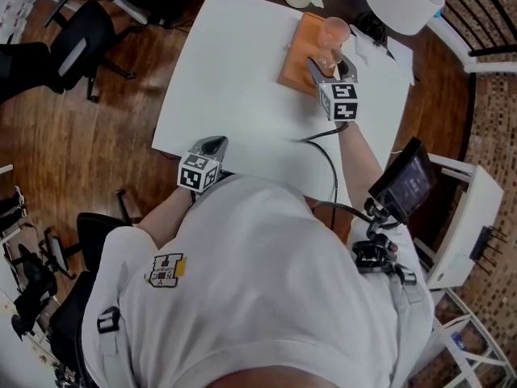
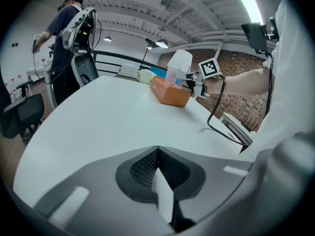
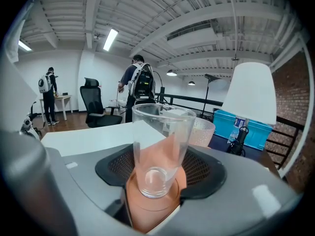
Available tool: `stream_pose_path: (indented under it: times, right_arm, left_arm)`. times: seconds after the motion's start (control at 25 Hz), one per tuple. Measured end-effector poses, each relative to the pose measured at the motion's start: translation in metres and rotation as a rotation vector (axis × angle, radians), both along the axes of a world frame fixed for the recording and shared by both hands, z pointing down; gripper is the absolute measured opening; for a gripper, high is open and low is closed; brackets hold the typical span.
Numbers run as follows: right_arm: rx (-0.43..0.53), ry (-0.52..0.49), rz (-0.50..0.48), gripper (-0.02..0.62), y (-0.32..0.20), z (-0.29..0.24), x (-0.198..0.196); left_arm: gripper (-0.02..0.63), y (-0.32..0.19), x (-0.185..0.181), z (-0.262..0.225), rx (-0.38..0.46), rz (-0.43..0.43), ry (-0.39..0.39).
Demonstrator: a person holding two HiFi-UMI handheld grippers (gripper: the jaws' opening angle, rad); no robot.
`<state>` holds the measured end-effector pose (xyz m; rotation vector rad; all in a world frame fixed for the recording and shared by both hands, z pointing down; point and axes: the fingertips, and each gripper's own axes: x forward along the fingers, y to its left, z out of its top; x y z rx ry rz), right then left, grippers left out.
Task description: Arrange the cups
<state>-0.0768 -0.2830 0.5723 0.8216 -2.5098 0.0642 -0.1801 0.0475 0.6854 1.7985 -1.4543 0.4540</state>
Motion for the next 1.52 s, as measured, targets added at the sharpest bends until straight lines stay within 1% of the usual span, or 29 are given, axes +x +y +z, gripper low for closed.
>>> stream_pose_path:
  times: [0.48, 0.6, 0.76, 0.92, 1.12, 1.28, 1.52]
  right_arm:
    - [0.005, 0.003, -0.003, 0.290, -0.002, 0.003, 0.002]
    - [-0.012, -0.015, 0.009, 0.290, -0.001, 0.003, 0.003]
    - [-0.013, -0.044, 0.015, 0.329, 0.003, -0.003, 0.006]
    - [0.024, -0.053, 0.031, 0.331, 0.009, -0.022, 0.017]
    - [0.088, -0.093, 0.060, 0.328, 0.023, -0.060, 0.035]
    - [0.126, -0.131, 0.084, 0.311, 0.045, -0.084, 0.048]
    - [0.107, -0.147, 0.137, 0.290, 0.080, -0.083, 0.074]
  left_arm:
    - [0.002, -0.005, 0.001, 0.001, 0.010, 0.003, 0.002]
    - [0.002, -0.004, 0.001, -0.001, 0.019, 0.003, -0.003]
    - [0.002, -0.004, -0.002, -0.005, 0.035, 0.004, -0.011]
    - [0.002, -0.007, -0.001, -0.011, 0.063, 0.014, -0.009]
    - [0.002, -0.012, 0.006, -0.016, 0.083, 0.060, 0.004]
    - [0.002, -0.016, 0.017, -0.016, 0.100, 0.097, 0.024]
    - [0.002, -0.025, 0.041, -0.017, 0.110, 0.179, 0.058]
